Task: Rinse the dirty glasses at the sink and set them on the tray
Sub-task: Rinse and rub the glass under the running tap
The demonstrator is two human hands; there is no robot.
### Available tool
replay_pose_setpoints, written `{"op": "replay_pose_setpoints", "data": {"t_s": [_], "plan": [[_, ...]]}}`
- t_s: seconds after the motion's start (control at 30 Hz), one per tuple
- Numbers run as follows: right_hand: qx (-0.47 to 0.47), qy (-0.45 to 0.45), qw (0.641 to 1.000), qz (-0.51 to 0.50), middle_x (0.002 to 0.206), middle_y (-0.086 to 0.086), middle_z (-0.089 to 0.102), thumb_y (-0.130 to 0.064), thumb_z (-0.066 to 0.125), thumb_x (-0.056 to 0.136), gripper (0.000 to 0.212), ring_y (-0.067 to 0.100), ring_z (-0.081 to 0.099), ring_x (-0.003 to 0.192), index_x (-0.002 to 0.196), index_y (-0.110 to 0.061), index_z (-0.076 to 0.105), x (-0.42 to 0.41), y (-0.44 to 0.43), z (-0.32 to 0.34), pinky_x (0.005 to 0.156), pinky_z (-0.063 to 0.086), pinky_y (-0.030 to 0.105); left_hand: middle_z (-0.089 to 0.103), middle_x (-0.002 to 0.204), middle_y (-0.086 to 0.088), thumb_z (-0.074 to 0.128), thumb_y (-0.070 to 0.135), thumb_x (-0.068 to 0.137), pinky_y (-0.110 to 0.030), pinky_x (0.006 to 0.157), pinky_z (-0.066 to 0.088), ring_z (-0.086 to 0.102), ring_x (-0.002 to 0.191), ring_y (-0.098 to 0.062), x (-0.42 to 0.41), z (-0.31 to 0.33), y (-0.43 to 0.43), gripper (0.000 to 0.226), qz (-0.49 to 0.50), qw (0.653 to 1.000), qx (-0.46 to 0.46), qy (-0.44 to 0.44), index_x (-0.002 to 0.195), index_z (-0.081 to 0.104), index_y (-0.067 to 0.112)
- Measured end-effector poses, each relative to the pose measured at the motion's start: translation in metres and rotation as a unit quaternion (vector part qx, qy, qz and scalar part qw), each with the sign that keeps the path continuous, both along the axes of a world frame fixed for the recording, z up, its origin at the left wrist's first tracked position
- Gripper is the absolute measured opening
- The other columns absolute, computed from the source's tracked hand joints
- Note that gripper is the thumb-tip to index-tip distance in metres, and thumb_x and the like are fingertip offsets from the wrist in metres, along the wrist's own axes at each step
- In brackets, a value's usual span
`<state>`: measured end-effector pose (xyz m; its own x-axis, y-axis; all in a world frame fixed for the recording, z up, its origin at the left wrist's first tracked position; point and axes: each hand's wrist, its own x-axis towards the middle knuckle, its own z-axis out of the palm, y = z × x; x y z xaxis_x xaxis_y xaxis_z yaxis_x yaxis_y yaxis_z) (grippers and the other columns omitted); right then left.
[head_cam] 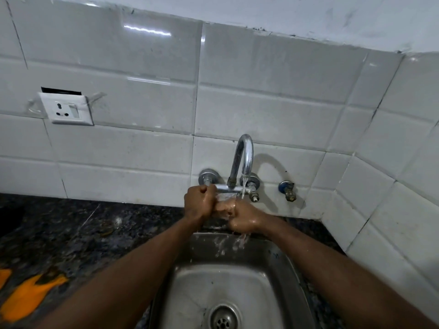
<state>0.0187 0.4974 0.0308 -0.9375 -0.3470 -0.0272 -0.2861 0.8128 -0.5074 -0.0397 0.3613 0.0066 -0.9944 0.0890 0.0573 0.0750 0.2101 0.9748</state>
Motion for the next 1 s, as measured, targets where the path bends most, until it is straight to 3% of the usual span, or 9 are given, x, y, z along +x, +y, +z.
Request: {"op": "replay_pose_setpoints", "data": {"t_s": [0.13,0.23,0.3,0.37,0.47,0.6,0.77,0.87,1.0], "plan": [[0.123,0.025,0.991,0.051,0.102,-0.007,0.065,-0.054,0.047,0.096,0.03,0.008,0.06,0.089,0.108,-0.032,0.062,0.002,0.0,0.001,0.084,0.048,0.029,0.062,0.082,-0.012,0.037,0.036,0.097,-0.027,0.06,0.043,0.056,0.068,-0.025,0.003,-0.001,-0.008,0.03,-0.162,0.943,-0.032,-0.29,0.091,0.053,0.01],[0.137,0.066,0.987,0.048,0.098,-0.013,0.065,-0.034,0.056,0.097,0.01,0.002,0.061,0.088,0.101,-0.036,0.064,-0.002,0.005,0.0,0.082,0.049,0.027,0.07,0.09,-0.015,0.047,0.037,0.099,-0.03,0.061,0.05,0.065,0.073,-0.028,0.003,-0.012,0.0,0.03,-0.079,0.984,0.056,-0.151,0.093,0.063,0.012],[0.143,0.046,0.988,0.029,0.099,-0.009,0.068,-0.013,0.061,0.091,0.023,0.004,0.063,0.087,0.108,-0.026,0.068,-0.002,0.005,0.004,0.084,0.054,0.03,0.071,0.082,-0.014,0.048,0.034,0.102,-0.03,0.063,0.052,0.067,0.074,-0.028,0.007,-0.014,0.004,0.035,-0.012,0.998,0.067,-0.02,0.081,0.066,0.011],[0.152,0.053,0.986,0.046,0.095,-0.007,0.061,-0.014,0.054,0.096,0.021,0.0,0.055,0.077,0.115,-0.015,0.064,0.002,0.004,0.008,0.075,0.046,0.016,0.068,0.078,-0.012,0.044,0.035,0.103,-0.029,0.058,0.049,0.064,0.069,-0.027,0.005,-0.01,0.004,0.039,-0.03,0.998,0.02,-0.053,0.08,0.063,0.009],[0.221,0.071,0.971,0.06,0.106,0.006,0.06,-0.032,0.043,0.102,0.032,0.013,0.055,0.088,0.12,-0.009,0.058,0.008,0.006,0.011,0.078,0.037,0.019,0.066,0.08,-0.009,0.045,0.032,0.097,-0.026,0.052,0.047,0.06,0.062,-0.024,0.003,-0.005,-0.001,0.028,-0.134,0.974,-0.041,-0.175,0.091,0.06,0.008],[0.214,0.102,0.969,0.064,0.119,0.006,0.063,-0.023,0.051,0.096,0.031,0.019,0.059,0.105,0.126,-0.019,0.058,0.007,0.008,0.015,0.096,0.048,0.033,0.07,0.077,-0.005,0.05,0.035,0.1,-0.026,0.059,0.055,0.068,0.07,-0.022,0.003,-0.012,0.007,0.035,-0.032,0.998,0.052,0.007,0.079,0.068,0.013],[0.283,0.05,0.955,0.073,0.114,0.012,0.063,-0.025,0.047,0.102,0.028,0.021,0.059,0.099,0.115,-0.004,0.061,0.007,0.015,0.015,0.076,0.033,0.014,0.056,0.069,-0.009,0.034,0.023,0.095,-0.019,0.044,0.039,0.046,0.043,-0.018,0.005,-0.001,0.003,0.025,-0.193,0.946,-0.144,-0.217,0.09,0.055,0.01],[0.34,0.104,0.928,0.115,0.112,0.008,0.062,-0.023,0.056,0.093,0.029,0.019,0.06,0.101,0.119,-0.01,0.062,0.005,0.024,0.012,0.081,0.044,0.02,0.06,0.076,-0.01,0.035,0.035,0.097,-0.019,0.043,0.039,0.049,0.05,-0.019,0.001,0.001,0.009,0.034,-0.169,0.953,-0.093,-0.234,0.097,0.056,0.008],[0.102,0.153,0.982,0.032,0.082,-0.003,0.07,-0.056,0.049,0.092,0.04,0.009,0.063,0.071,0.09,-0.023,0.072,0.01,0.014,0.003,0.066,0.049,0.026,0.061,0.057,-0.008,0.032,0.036,0.102,-0.014,0.037,0.034,0.051,0.036,-0.015,0.007,-0.001,0.011,0.044,-0.174,0.946,0.031,-0.273,0.09,0.06,0.004]]}}
